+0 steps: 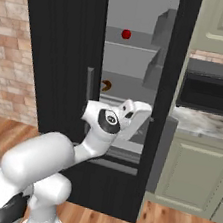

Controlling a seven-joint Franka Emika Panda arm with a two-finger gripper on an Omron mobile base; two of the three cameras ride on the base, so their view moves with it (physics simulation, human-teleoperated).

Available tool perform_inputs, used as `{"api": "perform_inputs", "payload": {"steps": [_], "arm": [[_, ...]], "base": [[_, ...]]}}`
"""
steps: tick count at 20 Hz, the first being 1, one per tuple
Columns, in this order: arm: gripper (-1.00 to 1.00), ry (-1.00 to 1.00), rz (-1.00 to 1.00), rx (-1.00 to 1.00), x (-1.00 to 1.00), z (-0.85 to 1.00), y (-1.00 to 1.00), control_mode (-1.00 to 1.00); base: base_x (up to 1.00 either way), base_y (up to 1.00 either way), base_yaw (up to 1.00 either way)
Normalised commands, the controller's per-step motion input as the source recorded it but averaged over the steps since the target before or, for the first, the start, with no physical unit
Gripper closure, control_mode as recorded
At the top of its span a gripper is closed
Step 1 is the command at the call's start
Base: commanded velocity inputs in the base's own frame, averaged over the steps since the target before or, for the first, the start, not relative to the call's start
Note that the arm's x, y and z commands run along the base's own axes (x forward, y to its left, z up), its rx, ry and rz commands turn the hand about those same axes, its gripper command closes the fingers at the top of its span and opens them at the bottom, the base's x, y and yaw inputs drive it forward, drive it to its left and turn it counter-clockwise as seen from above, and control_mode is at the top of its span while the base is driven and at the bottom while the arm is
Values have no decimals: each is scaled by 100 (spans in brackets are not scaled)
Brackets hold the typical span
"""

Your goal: Retrieve the apple and banana from the fridge and place them into the bowl on the dining table.

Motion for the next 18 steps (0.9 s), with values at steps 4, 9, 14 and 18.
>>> {"api": "perform_inputs", "payload": {"steps": [4, 9, 14, 18], "arm": [[-100, 1, -11, 0, -43, 88, 8, -100], [-100, 16, -2, 5, -10, 75, 75, -100], [-100, 17, 0, 29, -2, 31, 96, -100], [-100, 2, 0, 41, 0, 0, 79, -100]], "base": [[0, 0, 0], [0, 0, 0], [0, 0, 0], [0, 0, 0]]}}
